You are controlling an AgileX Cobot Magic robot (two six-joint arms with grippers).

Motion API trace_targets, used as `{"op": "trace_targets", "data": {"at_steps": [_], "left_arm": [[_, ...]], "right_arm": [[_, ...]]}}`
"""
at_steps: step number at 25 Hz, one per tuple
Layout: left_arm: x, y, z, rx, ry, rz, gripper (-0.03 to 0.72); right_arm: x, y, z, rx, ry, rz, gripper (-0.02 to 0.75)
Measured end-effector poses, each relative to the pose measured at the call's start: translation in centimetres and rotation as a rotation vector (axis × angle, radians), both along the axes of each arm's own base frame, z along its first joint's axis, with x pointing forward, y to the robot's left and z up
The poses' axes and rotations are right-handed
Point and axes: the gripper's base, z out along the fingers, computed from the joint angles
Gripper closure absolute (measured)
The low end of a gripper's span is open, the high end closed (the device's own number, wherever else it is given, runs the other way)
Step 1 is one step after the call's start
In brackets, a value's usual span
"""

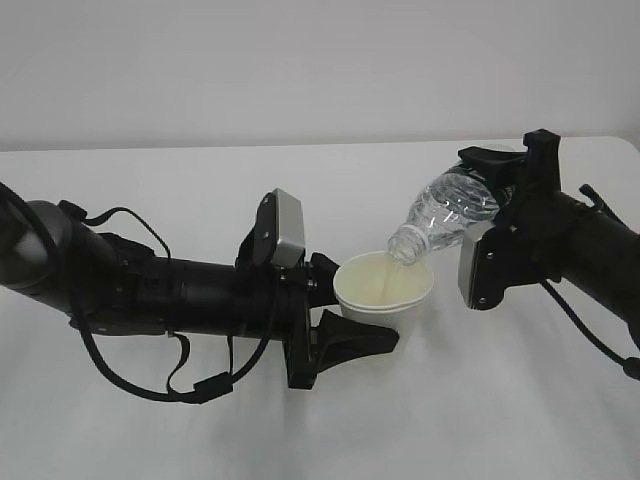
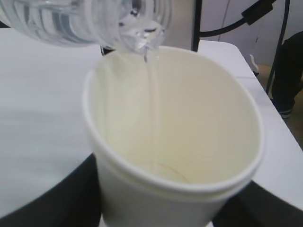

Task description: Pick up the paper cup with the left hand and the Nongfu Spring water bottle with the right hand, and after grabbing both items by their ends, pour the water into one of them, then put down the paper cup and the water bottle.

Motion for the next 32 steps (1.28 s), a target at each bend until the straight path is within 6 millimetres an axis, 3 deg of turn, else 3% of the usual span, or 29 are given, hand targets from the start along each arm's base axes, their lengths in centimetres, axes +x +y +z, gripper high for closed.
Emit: {"op": "trace_targets", "data": {"at_steps": [32], "left_arm": [[0.07,0.06,-0.21,0.024,0.001,0.009,0.247]], "right_arm": [[-0.01,0.03,0.04,-0.01,-0.009,0.005,0.339]]}}
